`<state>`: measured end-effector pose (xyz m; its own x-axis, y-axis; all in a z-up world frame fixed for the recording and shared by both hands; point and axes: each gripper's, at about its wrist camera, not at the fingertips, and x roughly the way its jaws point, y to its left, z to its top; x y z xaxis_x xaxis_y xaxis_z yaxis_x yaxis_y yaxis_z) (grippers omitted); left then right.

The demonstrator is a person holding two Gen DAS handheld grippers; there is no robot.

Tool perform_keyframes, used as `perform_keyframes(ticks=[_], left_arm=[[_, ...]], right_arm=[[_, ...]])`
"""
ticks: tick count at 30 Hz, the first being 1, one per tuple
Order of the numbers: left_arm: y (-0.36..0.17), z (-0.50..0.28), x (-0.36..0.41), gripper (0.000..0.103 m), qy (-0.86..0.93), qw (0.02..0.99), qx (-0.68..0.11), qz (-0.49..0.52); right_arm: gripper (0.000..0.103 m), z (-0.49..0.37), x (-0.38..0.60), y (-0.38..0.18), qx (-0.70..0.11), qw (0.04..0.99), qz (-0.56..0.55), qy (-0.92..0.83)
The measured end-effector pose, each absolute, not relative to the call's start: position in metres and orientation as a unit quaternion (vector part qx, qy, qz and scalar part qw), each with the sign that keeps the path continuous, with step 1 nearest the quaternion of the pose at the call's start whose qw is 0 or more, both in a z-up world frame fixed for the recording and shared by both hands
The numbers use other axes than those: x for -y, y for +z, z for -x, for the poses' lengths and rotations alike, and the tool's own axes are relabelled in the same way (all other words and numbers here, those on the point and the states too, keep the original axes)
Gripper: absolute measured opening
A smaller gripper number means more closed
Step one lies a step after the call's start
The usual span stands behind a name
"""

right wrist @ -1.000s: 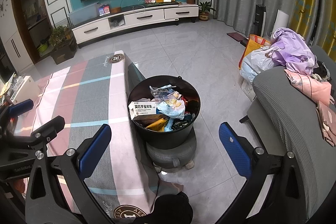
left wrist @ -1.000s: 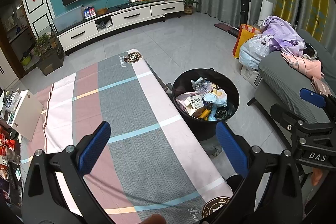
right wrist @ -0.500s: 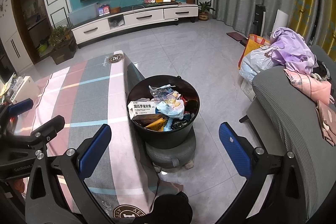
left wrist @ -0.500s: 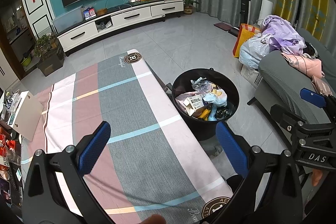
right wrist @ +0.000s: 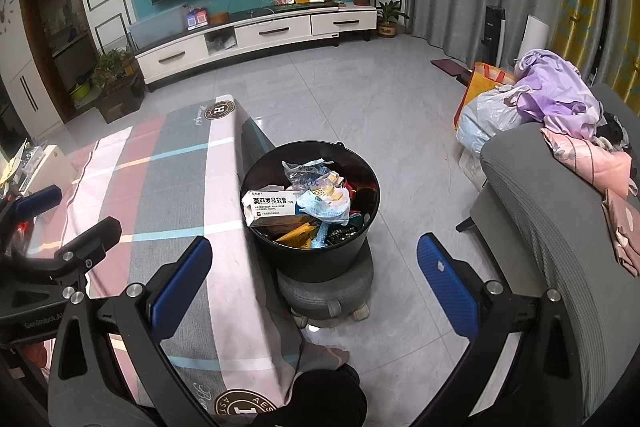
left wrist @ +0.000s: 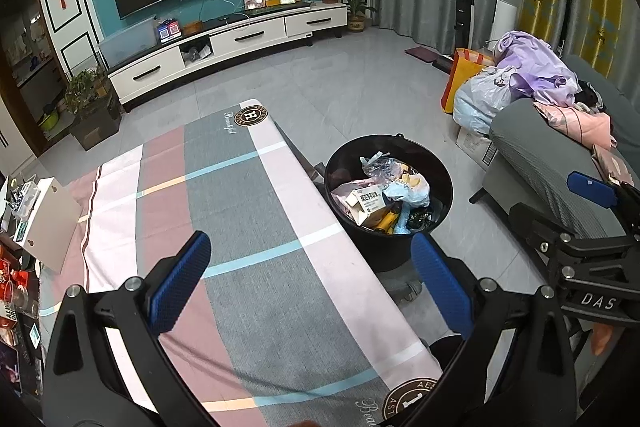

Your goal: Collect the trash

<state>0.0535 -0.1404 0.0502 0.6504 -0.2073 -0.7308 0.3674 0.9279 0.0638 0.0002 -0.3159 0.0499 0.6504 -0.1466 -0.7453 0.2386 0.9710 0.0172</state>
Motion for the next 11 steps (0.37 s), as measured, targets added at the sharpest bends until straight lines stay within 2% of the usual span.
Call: perform_keyframes(ticks=[11], left_arm=[[0.0504,-0.0578,0.14,0.1,-0.156,0.9,-0.396,-0.098]], right_arm=[[0.1,-0.0003,0.3164,0.0479,-0.405,0.906,-0.059,-0.107]])
